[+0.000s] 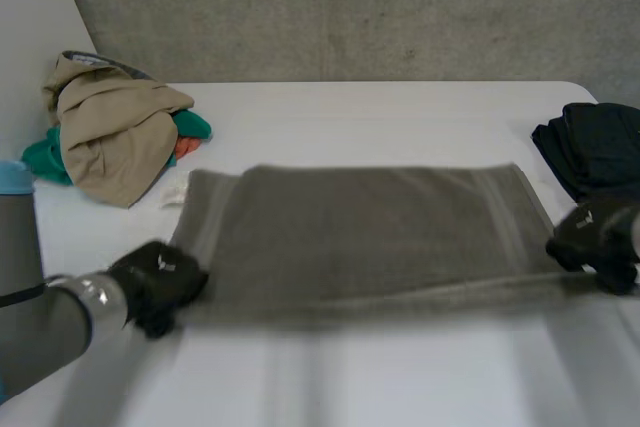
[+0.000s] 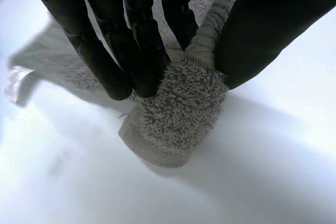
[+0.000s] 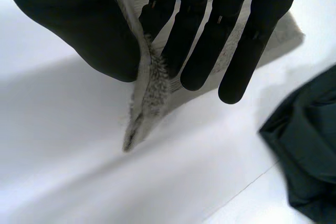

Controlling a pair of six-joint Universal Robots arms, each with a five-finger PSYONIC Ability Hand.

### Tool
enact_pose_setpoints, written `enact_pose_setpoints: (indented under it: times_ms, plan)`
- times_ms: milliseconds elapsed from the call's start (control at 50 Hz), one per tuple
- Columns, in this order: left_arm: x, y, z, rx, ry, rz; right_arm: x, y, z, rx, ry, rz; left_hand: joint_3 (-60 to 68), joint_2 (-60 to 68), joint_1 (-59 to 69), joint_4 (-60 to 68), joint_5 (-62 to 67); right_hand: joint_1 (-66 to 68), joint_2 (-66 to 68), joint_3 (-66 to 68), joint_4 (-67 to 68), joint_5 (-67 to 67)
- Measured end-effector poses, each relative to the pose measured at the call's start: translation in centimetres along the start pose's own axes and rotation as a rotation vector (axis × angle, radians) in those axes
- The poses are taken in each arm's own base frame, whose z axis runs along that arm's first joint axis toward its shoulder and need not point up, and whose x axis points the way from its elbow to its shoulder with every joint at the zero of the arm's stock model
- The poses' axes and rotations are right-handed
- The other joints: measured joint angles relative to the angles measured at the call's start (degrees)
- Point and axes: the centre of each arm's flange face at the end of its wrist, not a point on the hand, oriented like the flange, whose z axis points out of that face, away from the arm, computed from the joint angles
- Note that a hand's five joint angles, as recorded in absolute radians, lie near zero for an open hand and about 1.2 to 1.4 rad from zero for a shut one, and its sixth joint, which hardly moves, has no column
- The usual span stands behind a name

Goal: Fold the laundry.

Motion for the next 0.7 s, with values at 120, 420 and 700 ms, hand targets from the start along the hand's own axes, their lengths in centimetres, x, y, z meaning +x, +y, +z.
enact_pose_setpoints:
  times_ms: [120,420,700]
  plan:
    - [-0.1,-0.5,-0.5,0.013,0.027,0.041,0.1,0.0,0.6,0.023,-0.015,-0.031,0.0,0.0,0.0,0.0,0.0,0.0,0.0,0.0,0.0,0.0]
    - [-5.8,-7.4,8.8,0.343,-0.33,0.075,2.9,-3.9,8.5,0.272,0.336,0.086,0.0,0.0,0.0,0.0,0.0,0.0,0.0,0.0,0.0,0.0]
    - [-6.5,-9.0,14.9,0.355,-0.356,0.145,4.4,-5.7,13.0,0.314,0.498,0.058,-12.96,-14.42,-14.24,-13.25,-12.27,-34.45,-35.01,-34.0,-33.83,-34.98]
